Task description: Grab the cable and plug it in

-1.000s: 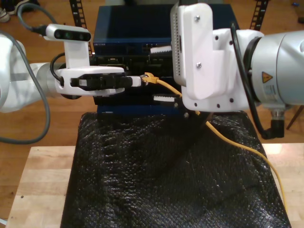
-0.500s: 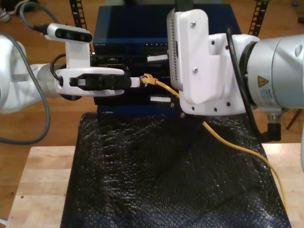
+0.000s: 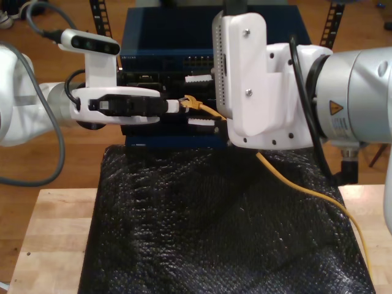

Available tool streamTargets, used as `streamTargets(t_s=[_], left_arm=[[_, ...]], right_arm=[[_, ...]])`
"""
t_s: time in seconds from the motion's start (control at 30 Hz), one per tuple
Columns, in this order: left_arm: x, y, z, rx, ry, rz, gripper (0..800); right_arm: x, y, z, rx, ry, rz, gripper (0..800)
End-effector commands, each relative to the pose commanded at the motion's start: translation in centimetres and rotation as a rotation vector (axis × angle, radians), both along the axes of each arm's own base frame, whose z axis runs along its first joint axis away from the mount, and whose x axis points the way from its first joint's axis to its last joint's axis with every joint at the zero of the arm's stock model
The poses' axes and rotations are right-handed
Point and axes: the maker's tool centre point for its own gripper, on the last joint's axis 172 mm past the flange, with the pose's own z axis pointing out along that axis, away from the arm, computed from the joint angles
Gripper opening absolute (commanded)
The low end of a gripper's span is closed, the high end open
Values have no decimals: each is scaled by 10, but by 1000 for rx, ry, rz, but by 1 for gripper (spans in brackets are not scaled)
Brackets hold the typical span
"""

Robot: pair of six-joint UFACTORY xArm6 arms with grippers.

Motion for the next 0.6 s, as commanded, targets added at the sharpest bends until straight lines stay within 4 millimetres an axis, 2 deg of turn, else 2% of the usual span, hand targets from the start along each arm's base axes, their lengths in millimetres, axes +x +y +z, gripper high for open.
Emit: streamTargets(t_s=[0.6], left_arm=[[-2, 1, 2, -6, 2, -10, 2]], right_arm=[[-2, -1, -4, 0, 5, 0, 331]])
